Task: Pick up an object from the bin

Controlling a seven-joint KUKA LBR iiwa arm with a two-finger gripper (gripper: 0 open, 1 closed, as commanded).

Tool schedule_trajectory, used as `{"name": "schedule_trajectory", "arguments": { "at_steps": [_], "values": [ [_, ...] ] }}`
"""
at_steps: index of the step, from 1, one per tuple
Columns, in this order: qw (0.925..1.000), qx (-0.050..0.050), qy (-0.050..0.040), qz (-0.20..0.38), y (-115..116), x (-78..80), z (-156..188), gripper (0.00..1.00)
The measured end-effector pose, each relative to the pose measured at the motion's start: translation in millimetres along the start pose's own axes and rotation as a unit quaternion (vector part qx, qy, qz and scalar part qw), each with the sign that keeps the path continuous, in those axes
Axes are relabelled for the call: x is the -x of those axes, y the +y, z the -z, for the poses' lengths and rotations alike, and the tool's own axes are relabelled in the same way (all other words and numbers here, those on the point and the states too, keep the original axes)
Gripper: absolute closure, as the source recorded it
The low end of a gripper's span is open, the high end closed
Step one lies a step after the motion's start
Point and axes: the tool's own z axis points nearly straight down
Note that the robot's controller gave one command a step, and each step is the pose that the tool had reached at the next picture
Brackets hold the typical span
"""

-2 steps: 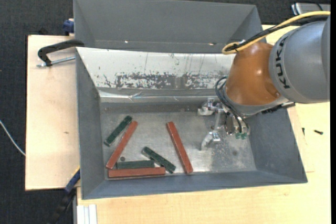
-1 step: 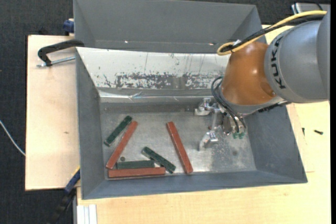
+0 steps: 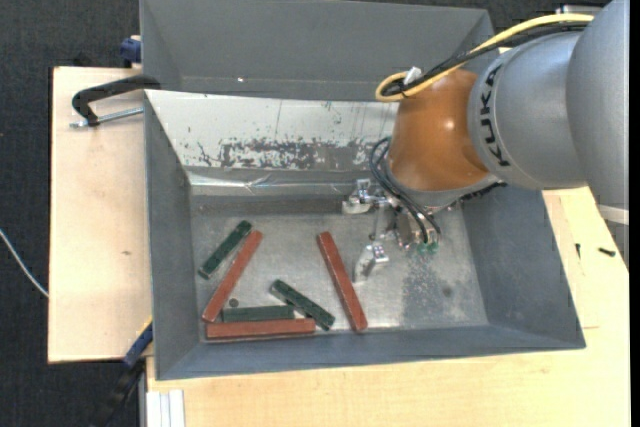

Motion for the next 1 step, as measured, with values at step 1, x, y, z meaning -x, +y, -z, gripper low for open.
{"name": "schedule_trajectory", "arguments": {
  "at_steps": [1],
  "values": [
    [0.9997, 0.003, 0.0126, 0.021, 11.5, 28.5, -1.7, 0.00]
  ]
}}
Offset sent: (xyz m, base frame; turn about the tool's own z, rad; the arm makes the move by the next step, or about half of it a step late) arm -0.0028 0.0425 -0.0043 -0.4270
